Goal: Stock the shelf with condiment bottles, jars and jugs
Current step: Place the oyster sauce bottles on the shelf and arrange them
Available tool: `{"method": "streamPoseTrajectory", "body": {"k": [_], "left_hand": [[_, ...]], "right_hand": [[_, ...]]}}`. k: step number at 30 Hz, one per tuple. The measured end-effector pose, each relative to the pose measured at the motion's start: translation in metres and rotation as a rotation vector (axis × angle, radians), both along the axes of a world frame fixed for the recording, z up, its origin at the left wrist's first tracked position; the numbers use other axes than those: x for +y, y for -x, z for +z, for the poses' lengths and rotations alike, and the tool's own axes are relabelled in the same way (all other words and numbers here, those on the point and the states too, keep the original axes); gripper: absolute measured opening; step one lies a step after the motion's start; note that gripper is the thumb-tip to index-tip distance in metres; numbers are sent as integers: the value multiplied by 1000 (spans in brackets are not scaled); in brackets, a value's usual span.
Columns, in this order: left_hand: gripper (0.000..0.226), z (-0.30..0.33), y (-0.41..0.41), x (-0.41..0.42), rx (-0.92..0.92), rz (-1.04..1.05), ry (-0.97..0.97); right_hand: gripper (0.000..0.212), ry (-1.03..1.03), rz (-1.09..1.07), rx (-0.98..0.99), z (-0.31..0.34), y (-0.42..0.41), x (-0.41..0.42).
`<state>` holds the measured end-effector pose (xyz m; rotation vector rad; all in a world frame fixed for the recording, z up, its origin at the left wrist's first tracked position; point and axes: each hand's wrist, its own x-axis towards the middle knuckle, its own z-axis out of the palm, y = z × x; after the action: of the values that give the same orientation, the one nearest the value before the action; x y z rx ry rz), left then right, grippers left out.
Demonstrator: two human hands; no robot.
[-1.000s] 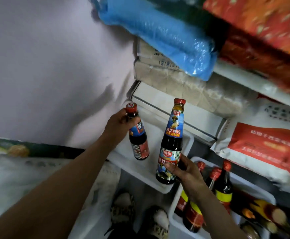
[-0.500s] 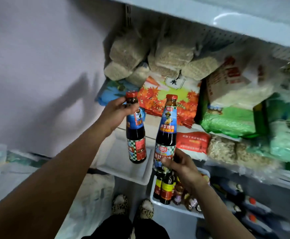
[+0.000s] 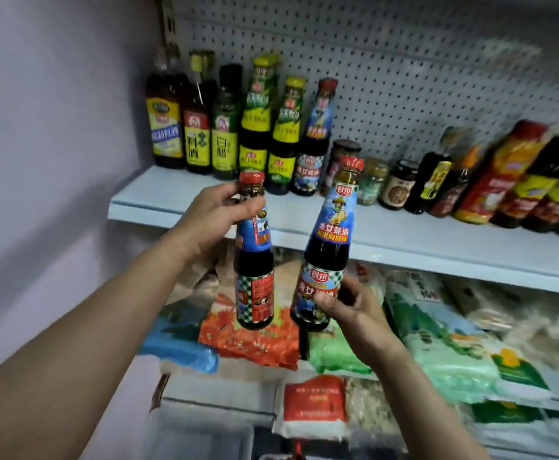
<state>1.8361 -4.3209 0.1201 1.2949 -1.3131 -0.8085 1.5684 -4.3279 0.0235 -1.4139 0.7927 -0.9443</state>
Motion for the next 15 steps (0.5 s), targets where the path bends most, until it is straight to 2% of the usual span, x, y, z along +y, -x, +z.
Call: {"method": "streamPoseTrajectory", "body": {"k": [3, 8, 15], "left_hand": [[15, 41, 26, -15, -37, 44, 89], [13, 100, 75, -47, 7, 159, 177], [24, 119, 128, -108, -15, 384, 190]], "right_hand": [[70, 64, -37, -60, 34, 27, -34], [61, 153, -24, -87, 78, 69, -95], [57, 128, -18, -49, 76, 89, -167]]}}
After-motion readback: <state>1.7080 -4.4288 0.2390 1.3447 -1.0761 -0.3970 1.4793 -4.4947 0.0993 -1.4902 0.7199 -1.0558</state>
